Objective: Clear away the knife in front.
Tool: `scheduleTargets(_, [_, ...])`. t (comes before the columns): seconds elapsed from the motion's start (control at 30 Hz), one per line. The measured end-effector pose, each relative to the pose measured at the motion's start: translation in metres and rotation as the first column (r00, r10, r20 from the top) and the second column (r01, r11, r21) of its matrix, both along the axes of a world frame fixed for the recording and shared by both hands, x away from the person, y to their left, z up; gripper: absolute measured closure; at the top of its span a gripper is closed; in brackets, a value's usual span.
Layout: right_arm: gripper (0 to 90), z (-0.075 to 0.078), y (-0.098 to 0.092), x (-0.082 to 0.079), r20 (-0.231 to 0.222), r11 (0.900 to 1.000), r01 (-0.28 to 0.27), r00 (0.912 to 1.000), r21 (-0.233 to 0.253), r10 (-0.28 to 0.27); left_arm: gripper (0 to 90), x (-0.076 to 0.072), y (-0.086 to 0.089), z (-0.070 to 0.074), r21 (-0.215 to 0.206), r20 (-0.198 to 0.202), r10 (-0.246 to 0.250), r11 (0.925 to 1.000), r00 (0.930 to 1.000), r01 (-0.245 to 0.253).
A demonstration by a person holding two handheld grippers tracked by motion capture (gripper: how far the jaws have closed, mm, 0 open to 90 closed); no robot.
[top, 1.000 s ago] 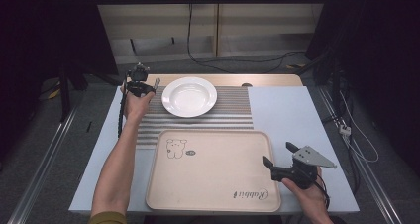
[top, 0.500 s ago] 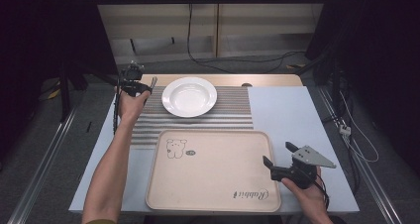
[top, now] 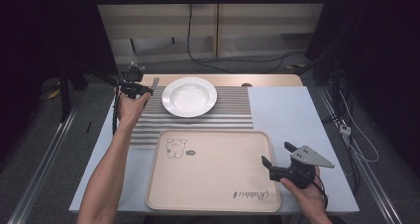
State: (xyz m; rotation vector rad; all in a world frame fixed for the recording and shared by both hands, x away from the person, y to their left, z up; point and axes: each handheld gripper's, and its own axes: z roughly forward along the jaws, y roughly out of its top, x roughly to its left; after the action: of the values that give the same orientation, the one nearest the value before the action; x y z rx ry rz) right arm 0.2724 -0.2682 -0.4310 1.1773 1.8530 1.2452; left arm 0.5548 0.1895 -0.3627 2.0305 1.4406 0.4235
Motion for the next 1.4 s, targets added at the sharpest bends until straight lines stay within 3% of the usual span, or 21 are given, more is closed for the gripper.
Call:
scheduleTargets(0.2, [8.4,0.0,0.0,0.0,-0.001,1.0,-0.001,1.0,0.001,0.001,80.0,-0.005,-0.007,-0.004,0.003,-0.006,-0.025,0.9997,0.9997,0.025])
scheduleTargets(0.37, [8.4,0.0,0.0,0.001,-0.001,1.0,0.0,1.0,0.002,0.0,80.0,-0.012,-0.012,-0.004,-0.042,-0.004,-0.016,0.999,0.9999,0.016])
scheduleTargets(0.47, [8.4,0.0,0.0,0.0,-0.001,1.0,-0.001,1.0,0.002,0.001,80.1,-0.016,-0.015,-0.005,-0.048,-0.008,-0.021,0.9987,0.9998,0.02])
scheduleTargets(0.9, [8.4,0.0,0.0,0.0,0.0,1.0,-0.001,1.0,-0.001,0.001,80.0,-0.039,-0.031,-0.003,-0.026,0.005,-0.08,0.9964,0.9968,0.08])
scheduleTargets(1.0, [8.4,0.0,0.0,0.0,-0.002,1.0,-0.002,1.0,-0.001,0.002,80.0,-0.046,-0.037,-0.003,0.008,0.009,-0.102,0.9948,0.9948,0.101])
scheduleTargets(1.17, [8.4,0.0,0.001,0.0,0.0,1.0,-0.003,1.0,-0.003,0.003,80.0,-0.057,-0.043,-0.002,0.017,0.022,-0.126,0.9919,0.9918,0.126])
scheduleTargets(1.4, [8.4,0.0,0.001,0.0,0.0,1.0,-0.006,1.0,-0.005,0.006,80.0,-0.078,-0.049,-0.011,0.034,0.012,-0.164,0.986,0.9864,0.163])
